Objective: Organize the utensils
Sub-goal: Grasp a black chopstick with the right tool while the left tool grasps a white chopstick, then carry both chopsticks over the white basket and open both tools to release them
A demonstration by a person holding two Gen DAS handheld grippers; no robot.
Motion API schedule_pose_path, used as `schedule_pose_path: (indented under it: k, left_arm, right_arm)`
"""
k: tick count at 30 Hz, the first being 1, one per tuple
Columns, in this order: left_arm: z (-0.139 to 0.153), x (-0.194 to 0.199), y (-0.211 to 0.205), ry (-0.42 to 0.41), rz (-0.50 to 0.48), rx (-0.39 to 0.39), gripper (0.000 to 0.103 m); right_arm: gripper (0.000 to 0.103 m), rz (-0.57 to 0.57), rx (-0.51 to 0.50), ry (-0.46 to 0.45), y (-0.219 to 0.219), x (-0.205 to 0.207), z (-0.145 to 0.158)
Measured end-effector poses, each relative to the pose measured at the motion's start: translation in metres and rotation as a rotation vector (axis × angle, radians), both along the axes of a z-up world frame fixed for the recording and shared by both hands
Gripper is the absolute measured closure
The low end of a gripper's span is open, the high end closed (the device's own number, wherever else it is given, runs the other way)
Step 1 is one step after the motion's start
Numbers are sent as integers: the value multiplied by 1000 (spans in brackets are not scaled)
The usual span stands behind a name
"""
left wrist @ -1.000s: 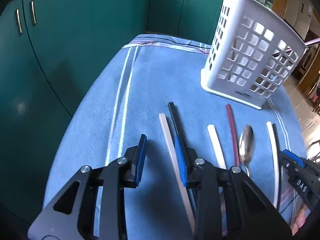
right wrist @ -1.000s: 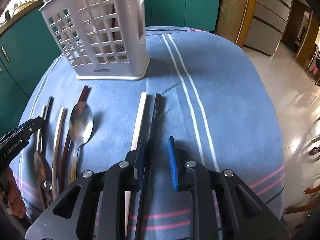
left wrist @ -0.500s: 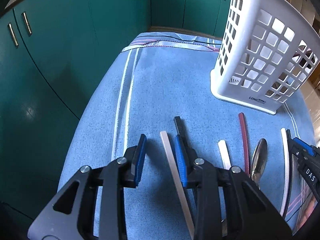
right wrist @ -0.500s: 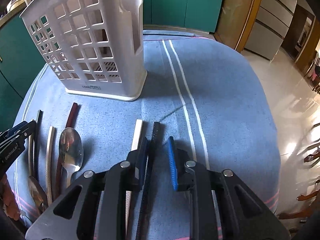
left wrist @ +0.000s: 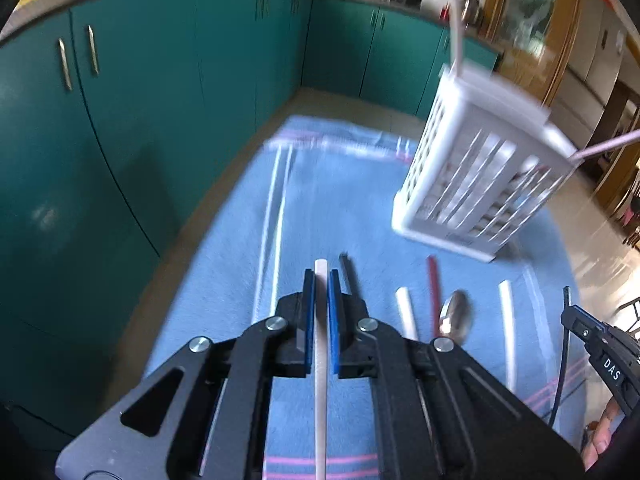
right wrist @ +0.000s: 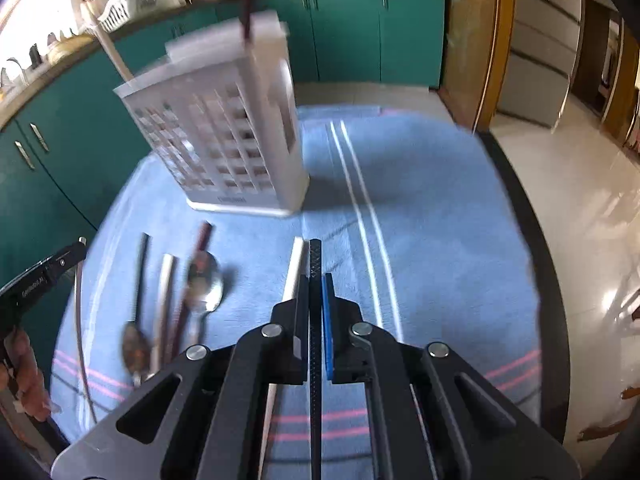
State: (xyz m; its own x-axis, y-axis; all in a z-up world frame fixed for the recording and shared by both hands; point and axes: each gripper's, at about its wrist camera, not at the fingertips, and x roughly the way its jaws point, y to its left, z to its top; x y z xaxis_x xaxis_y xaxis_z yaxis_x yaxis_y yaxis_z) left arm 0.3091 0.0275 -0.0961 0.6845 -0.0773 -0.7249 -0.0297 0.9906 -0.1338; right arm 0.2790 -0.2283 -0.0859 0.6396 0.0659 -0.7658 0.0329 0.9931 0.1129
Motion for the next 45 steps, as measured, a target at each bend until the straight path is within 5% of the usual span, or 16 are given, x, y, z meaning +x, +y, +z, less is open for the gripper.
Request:
schedule_pose_path:
  k: [8,19,29,36,45]
  left_arm:
    - [79,-52,5,-187,-19,-34,97]
    - [134,-81,5,-337,-18,-104,97]
    - [147,-69,-1,-328,-53,-173,97]
    - [188,-50,0,-457,-49,-288,97]
    - [228,2,-5,-530,78,-317,97]
  right_arm:
    - [96,21,-5,-171,-7,-46,71]
    - [96,-12,-44,-375,-11,-88,134]
    - [96,14,-11,-371,-11,-74,137]
    - [96,43,4,-549,-7,-68,183]
    - [96,46,-14,-709,10,-29,232]
